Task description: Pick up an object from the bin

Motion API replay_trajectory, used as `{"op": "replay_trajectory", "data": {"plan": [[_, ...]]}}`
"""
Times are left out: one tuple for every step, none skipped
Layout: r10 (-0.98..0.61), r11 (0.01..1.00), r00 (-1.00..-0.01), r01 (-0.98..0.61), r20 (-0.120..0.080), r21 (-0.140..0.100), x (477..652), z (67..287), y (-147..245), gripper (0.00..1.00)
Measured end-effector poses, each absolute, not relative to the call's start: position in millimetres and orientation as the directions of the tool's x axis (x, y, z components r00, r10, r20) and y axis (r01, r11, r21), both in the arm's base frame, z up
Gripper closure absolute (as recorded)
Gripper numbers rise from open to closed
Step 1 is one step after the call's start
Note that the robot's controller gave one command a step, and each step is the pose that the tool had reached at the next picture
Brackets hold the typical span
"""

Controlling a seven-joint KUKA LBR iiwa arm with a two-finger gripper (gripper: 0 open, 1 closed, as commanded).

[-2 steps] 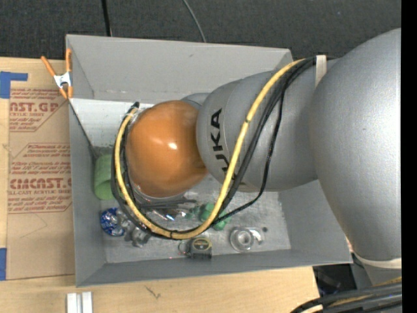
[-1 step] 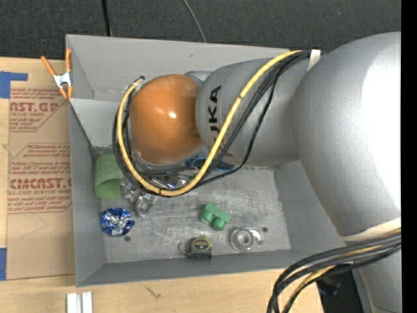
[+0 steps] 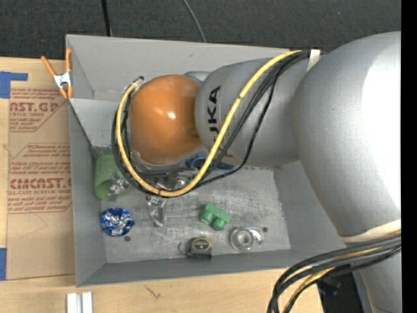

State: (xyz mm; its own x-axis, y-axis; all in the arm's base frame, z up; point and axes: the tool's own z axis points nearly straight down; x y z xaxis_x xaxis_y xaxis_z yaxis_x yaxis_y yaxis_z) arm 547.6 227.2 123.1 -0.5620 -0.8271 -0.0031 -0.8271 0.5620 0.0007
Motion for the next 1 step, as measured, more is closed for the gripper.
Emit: {"op": "replay_trajectory", "data": {"plan": [[-0.965,0.263,-0.263,-0.965,-0.005,-0.002,539.1,71.3,246.6,0.00]]}}
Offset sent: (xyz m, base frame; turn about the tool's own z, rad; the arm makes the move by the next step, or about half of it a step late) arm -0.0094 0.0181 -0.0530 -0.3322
